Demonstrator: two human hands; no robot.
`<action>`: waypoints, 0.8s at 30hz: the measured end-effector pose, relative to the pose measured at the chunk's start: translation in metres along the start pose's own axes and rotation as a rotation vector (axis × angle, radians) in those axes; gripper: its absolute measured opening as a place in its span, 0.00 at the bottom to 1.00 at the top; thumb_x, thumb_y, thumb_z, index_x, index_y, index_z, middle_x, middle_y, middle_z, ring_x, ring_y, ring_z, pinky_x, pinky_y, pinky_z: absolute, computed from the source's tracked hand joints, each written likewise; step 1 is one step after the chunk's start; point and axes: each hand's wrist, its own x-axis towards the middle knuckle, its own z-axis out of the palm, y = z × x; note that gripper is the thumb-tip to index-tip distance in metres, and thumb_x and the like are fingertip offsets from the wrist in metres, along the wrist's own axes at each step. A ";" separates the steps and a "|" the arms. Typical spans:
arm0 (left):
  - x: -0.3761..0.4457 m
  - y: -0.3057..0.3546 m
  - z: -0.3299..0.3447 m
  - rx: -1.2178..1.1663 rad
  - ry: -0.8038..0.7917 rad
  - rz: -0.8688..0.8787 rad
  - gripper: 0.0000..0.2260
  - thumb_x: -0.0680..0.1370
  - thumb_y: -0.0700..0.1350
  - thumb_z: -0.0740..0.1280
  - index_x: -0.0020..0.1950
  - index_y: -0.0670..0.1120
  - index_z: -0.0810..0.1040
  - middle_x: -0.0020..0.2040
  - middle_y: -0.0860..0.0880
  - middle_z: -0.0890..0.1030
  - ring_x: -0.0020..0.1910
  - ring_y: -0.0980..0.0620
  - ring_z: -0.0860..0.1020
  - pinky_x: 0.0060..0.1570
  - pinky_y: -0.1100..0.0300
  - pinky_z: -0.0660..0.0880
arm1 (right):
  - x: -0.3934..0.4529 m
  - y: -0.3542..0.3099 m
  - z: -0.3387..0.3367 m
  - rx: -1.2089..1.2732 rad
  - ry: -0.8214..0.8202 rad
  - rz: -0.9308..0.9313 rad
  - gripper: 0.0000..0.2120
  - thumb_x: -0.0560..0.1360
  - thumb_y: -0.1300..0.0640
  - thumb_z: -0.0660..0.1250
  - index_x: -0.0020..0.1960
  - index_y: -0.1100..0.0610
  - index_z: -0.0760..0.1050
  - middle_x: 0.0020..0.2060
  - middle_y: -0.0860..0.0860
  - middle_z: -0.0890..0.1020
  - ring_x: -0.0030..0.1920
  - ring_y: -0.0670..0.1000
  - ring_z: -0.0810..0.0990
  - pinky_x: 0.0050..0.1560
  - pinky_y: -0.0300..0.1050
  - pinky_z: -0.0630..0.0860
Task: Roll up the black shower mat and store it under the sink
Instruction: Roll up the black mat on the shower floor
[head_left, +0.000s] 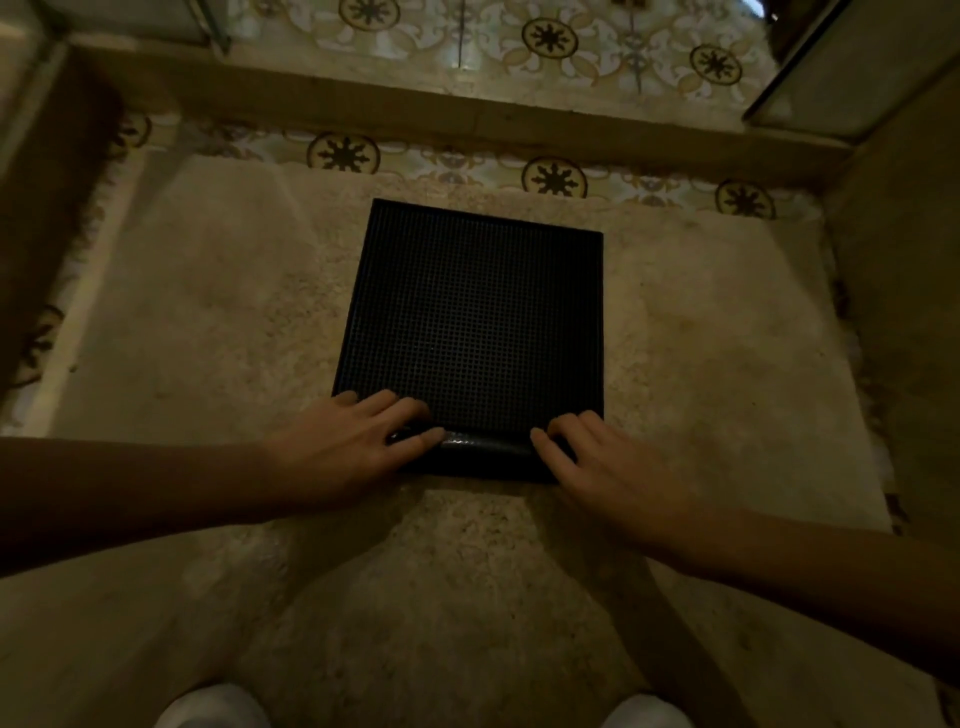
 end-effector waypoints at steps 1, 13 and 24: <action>-0.002 0.003 -0.002 0.025 0.001 -0.004 0.31 0.76 0.50 0.68 0.77 0.44 0.62 0.69 0.38 0.70 0.63 0.40 0.73 0.49 0.46 0.78 | 0.000 0.000 0.001 0.006 -0.003 -0.003 0.33 0.63 0.65 0.80 0.66 0.66 0.75 0.52 0.60 0.81 0.46 0.56 0.79 0.35 0.45 0.78; 0.017 -0.009 0.008 -0.005 0.086 0.005 0.29 0.81 0.51 0.58 0.76 0.50 0.46 0.70 0.40 0.64 0.60 0.44 0.69 0.55 0.49 0.73 | 0.013 0.000 -0.007 0.094 -0.043 0.080 0.25 0.80 0.58 0.57 0.76 0.60 0.59 0.71 0.62 0.68 0.64 0.61 0.73 0.53 0.54 0.78; 0.024 -0.026 0.010 0.062 0.135 -0.031 0.32 0.79 0.48 0.56 0.79 0.49 0.43 0.72 0.45 0.66 0.64 0.44 0.68 0.59 0.51 0.69 | 0.032 0.010 -0.011 -0.017 0.019 0.095 0.27 0.73 0.60 0.73 0.70 0.63 0.72 0.57 0.60 0.80 0.51 0.59 0.79 0.42 0.50 0.79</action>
